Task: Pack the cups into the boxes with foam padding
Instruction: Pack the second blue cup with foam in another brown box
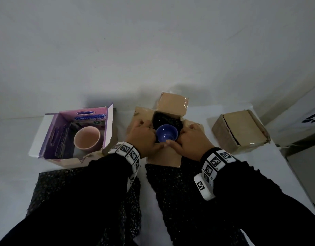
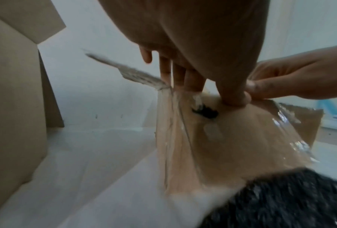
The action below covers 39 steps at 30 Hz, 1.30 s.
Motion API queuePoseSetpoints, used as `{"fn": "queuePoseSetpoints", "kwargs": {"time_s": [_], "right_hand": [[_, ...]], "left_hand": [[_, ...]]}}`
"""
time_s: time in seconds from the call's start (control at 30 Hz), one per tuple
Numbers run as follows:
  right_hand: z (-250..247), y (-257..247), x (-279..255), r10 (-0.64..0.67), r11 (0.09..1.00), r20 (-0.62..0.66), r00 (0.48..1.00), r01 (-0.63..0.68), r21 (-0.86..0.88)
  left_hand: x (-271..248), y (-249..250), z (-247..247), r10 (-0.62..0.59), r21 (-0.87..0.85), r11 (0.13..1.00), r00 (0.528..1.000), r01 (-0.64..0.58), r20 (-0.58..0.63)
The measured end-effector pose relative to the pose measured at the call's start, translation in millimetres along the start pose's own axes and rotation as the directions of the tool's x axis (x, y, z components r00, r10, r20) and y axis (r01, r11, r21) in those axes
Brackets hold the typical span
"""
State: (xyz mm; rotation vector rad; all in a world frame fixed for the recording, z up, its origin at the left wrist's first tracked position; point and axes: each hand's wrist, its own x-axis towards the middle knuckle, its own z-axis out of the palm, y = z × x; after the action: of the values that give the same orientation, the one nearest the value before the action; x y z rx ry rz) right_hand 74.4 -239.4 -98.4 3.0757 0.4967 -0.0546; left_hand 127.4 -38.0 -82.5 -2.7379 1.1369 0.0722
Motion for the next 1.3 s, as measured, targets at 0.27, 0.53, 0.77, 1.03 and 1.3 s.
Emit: {"fn": "queuePoseSetpoints", "kwargs": {"time_s": [0.27,0.53,0.77,1.03,1.3], "right_hand": [[-3.6,8.0,37.7,0.173,0.955,-0.164,0.971,-0.125,0.267],[8.7,8.9,51.5,0.098,0.995,0.047,0.994,-0.098,-0.004],[8.1,8.9,48.0,0.094,0.995,0.022,0.995,-0.094,0.022],[-1.4,7.0,49.6,0.074,0.996,0.048,0.996,-0.071,-0.059],[10.2,2.0,37.2,0.055,0.990,-0.192,0.980,-0.028,0.138]], "left_hand": [[18.3,-20.0,-11.7,0.027,-0.019,0.999,0.999,-0.028,-0.046],[40.4,-28.7,-8.4,-0.018,0.066,0.998,0.989,0.008,0.146],[44.6,-19.8,-4.8,-0.077,0.083,0.995,0.974,0.061,0.211],[48.8,-14.6,-7.1,-0.111,0.052,0.993,0.971,0.102,0.212],[7.0,-32.7,10.9,-0.152,-0.252,0.963,0.962,0.093,-0.226]]}}
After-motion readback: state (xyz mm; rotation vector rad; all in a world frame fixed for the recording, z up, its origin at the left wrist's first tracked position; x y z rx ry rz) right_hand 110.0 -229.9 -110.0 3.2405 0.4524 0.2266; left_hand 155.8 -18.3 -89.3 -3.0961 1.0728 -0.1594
